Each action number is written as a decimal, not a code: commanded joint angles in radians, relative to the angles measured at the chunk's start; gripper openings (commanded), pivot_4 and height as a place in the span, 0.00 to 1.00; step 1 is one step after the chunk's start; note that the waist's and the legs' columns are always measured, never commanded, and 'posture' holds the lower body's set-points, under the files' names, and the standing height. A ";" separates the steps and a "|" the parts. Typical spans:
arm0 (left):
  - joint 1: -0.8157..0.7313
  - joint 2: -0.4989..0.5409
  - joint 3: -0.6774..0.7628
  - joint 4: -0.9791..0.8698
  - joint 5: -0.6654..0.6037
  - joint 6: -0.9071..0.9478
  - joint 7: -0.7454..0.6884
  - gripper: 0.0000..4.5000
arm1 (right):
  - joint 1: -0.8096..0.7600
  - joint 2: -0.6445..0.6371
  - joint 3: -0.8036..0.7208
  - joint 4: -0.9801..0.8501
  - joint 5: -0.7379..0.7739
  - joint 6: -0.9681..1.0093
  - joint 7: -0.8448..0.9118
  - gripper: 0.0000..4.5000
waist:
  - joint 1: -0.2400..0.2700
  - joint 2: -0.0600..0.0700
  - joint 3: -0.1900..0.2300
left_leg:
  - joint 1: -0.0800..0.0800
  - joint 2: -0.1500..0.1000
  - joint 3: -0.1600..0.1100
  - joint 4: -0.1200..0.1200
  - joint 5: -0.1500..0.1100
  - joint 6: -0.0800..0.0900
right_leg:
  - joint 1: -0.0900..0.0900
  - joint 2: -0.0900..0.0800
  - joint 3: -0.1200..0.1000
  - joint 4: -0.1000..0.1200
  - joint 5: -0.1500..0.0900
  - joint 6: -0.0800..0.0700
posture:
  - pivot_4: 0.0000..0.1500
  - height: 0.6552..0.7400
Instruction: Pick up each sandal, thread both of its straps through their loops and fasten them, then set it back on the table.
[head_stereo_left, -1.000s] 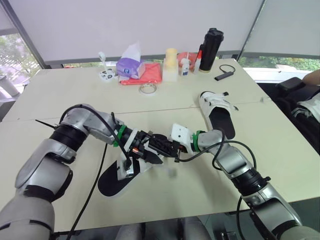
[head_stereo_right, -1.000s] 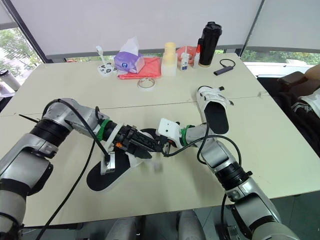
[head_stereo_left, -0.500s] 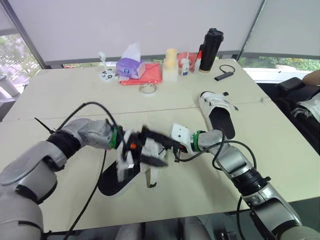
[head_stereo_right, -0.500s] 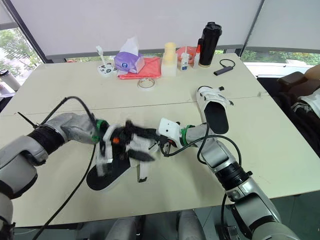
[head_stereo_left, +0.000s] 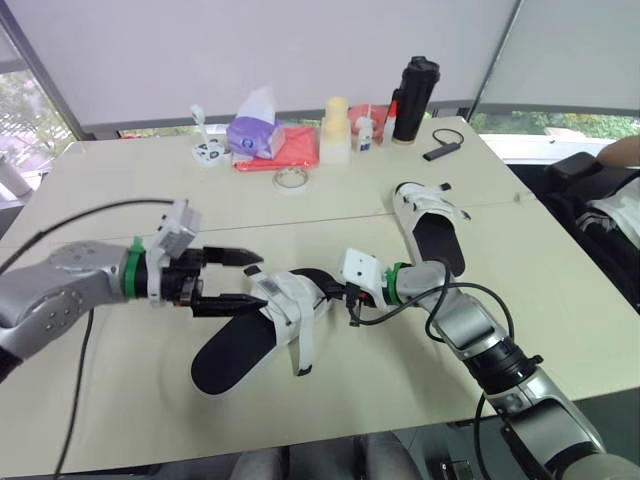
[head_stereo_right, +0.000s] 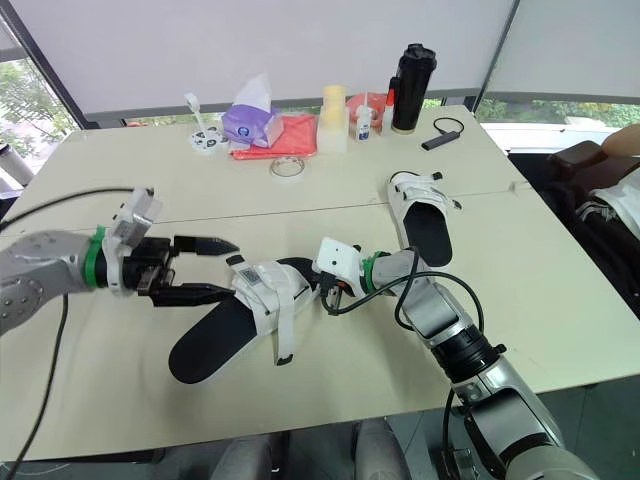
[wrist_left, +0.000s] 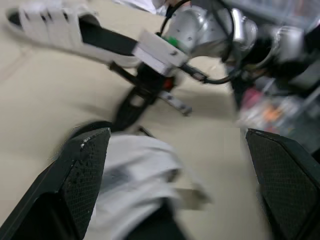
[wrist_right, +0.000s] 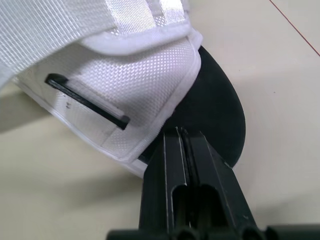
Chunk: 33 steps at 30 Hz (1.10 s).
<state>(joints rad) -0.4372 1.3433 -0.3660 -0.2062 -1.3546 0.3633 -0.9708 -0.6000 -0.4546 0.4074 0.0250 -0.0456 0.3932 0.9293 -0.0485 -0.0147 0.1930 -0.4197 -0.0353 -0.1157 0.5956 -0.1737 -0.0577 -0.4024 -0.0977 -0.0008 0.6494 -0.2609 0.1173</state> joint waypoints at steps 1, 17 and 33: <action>0.092 -0.013 0.177 -0.059 -0.095 0.137 0.059 0.99 | 0.010 0.003 0.019 -0.004 -0.006 0.004 0.014 0.00 | 0.003 0.000 0.000 | 0.000 0.000 0.000 0.000 0.000 0.000 | 0.000 0.000 0.000 0.000 0.000 -0.001 | 1.00 1.00; 0.499 -0.465 0.442 -0.176 -0.241 0.355 0.745 0.99 | 0.011 0.015 0.023 -0.008 -0.011 0.002 0.018 0.00 | 0.010 0.000 -0.001 | 0.008 0.001 0.001 -0.004 -0.001 0.000 | 0.006 0.000 0.002 -0.003 -0.003 -0.006 | 1.00 1.00; 0.418 -0.865 0.483 -0.078 -0.266 0.376 1.035 0.80 | 0.018 0.008 0.015 -0.032 -0.014 0.020 0.013 0.00 | 0.022 0.000 -0.002 | 0.011 0.000 0.001 -0.004 -0.001 0.000 | 0.009 -0.001 0.002 -0.003 -0.003 -0.006 | 1.00 1.00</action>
<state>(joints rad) -0.0119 0.4851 0.0954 -0.2845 -1.6135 0.7336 0.0502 -0.5948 -0.4518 0.4058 0.0184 -0.0582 0.4076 0.9339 -0.0267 -0.0146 0.1907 -0.4087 -0.0350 -0.1144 0.5918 -0.1744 -0.0580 -0.3931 -0.0983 0.0012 0.6461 -0.2641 0.1107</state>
